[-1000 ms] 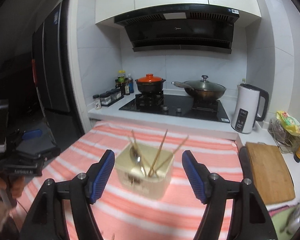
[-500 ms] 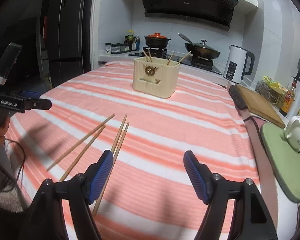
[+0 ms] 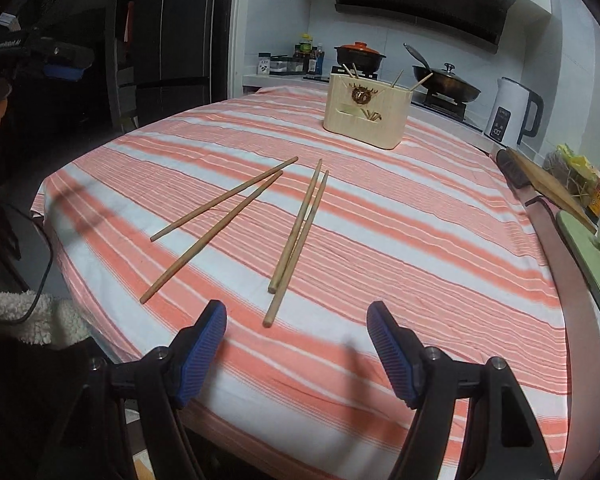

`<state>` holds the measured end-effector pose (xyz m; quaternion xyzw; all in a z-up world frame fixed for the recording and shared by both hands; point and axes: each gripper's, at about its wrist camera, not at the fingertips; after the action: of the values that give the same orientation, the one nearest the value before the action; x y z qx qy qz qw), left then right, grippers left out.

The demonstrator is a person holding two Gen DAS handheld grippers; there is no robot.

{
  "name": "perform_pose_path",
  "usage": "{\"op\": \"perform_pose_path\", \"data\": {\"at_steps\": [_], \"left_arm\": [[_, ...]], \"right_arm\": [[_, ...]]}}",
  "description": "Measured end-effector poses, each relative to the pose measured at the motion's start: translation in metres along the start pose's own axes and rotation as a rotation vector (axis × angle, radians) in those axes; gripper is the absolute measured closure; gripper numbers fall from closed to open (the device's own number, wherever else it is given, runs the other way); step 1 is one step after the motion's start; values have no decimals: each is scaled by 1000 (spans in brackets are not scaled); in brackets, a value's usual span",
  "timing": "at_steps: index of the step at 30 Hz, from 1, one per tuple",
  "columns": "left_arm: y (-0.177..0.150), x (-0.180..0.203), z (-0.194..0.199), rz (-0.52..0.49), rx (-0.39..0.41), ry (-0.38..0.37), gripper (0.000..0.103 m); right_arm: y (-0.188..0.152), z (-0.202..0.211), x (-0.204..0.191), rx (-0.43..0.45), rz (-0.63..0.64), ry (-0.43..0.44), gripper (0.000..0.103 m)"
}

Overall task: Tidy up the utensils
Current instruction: 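Withdraw both grippers from the box back toward the loose chopsticks, then close the left gripper on a chopstick while the right gripper grasps another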

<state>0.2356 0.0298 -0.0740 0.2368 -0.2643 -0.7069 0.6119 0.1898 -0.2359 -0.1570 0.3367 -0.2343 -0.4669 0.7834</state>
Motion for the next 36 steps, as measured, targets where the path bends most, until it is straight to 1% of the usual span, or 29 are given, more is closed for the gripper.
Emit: {"op": "perform_pose_path", "data": {"at_steps": [2, 3, 5, 6, 8, 9, 10, 11, 14, 16, 17, 18, 19, 21, 23, 24, 27, 28, 36], "left_arm": [[-19, 21, -30, 0, -34, -66, 1], [-26, 30, -42, -4, -48, -80, 1], [-38, 47, -63, -20, -63, -89, 3], [-43, 53, -69, -31, -63, -87, 4], [-50, 59, -78, -44, -68, -68, 6], [-52, 62, -82, -49, -74, -61, 6], [-54, 63, -84, -54, -77, -53, 6], [-55, 62, -85, -57, -79, -44, 6], [-59, 65, -90, -75, -92, -30, 7], [-62, 69, -93, -86, -100, -23, 9], [-64, 70, -95, -87, -103, -23, 9], [-64, 70, -96, -82, -105, -25, 9], [-64, 68, -97, -73, -103, -27, 9], [-64, 66, -97, -66, -97, -22, 9], [-63, 66, -98, -61, -93, -17, 10], [-64, 66, -98, -59, -92, -13, 10], [-64, 68, -98, -61, -83, -6, 12], [-65, 69, -97, -62, -79, -5, 12], [-66, 75, -94, -81, -51, -18, 29]], "right_arm": [[-2, -1, 1, 10, -19, -11, 29], [-2, -3, 1, 13, -33, -16, 29], [-2, -5, 3, 22, -52, -18, 31], [-3, -6, 3, 21, -57, -21, 35], [-3, -9, 2, 10, -58, -17, 37], [-4, -11, 1, 3, -56, -15, 39], [-4, -12, 1, -2, -53, -15, 45], [-4, -13, 1, -8, -52, -12, 46], [-4, -18, 1, -22, -67, 0, 47], [-4, -22, 1, -35, -74, 9, 49], [-4, -24, 0, -42, -71, 13, 52], [-4, -26, -1, -49, -68, 15, 57], [-4, -27, -1, -52, -69, 18, 60], [-4, -29, 0, -54, -79, 28, 60], [-4, -32, 0, -63, -85, 32, 62], [-4, -34, 1, -66, -89, 36, 66], [-3, -37, 1, -73, -92, 45, 71], [-3, -39, 0, -79, -91, 45, 72], [-3, -40, -2, -79, -90, 36, 73]]}}
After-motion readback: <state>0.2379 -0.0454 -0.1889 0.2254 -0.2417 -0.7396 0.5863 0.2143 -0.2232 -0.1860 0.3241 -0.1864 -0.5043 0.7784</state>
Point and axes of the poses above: each gripper's, at about its wrist camera, not at the fingertips, and z roughly against the way its jaws point, x to its right, y to its top, and after that the axes turned 4 degrees about y, right-handed
